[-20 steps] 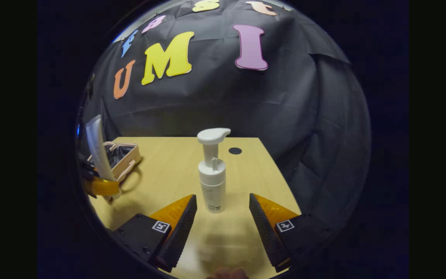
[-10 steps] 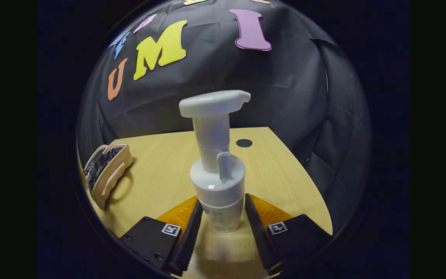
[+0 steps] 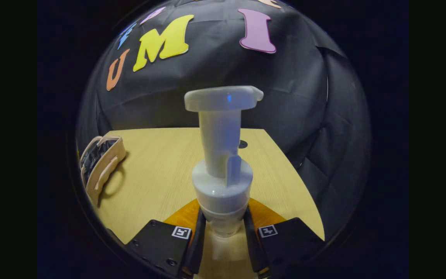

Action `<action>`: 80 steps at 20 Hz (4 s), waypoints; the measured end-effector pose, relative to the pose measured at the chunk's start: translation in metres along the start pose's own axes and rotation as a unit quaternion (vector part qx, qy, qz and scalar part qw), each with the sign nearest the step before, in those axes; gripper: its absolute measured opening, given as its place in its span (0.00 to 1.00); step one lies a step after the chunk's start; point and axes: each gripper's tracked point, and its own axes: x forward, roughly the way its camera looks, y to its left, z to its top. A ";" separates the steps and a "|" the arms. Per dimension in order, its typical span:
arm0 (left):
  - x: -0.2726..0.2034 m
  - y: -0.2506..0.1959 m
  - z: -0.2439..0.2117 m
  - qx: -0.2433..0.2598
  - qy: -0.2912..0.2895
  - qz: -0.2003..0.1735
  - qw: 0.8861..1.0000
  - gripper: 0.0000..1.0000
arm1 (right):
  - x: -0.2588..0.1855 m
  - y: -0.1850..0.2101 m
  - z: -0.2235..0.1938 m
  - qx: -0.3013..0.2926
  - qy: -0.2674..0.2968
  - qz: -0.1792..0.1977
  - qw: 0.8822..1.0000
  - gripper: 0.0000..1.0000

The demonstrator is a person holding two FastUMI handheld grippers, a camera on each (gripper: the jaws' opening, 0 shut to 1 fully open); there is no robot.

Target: First open the suitcase, pack the skin care products into it, and then close the suitcase.

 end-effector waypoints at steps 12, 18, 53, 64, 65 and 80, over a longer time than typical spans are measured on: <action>0.085 0.073 -0.022 0.018 0.139 -0.089 0.986 0.45 | -0.156 0.063 0.078 0.004 0.016 0.102 0.995 0.44; 0.102 0.086 -0.049 -0.085 0.283 -0.061 0.953 0.45 | -0.201 0.093 0.085 0.024 0.032 0.121 0.992 0.44; -0.132 0.189 -0.059 -0.150 -0.019 0.041 0.988 0.98 | -0.048 0.443 -0.027 0.052 0.417 0.196 0.886 0.44; -0.142 0.221 -0.057 -0.170 -0.039 0.058 0.983 0.97 | -0.019 0.419 -0.048 0.107 0.452 0.070 0.883 0.43; -0.142 0.225 -0.056 -0.167 -0.041 0.063 0.983 0.97 | -0.021 0.420 -0.050 0.098 0.451 0.071 0.884 0.47; -0.026 0.401 0.021 -0.309 -0.147 0.038 0.939 0.96 | -0.137 0.371 0.074 -0.065 0.212 0.244 0.944 0.81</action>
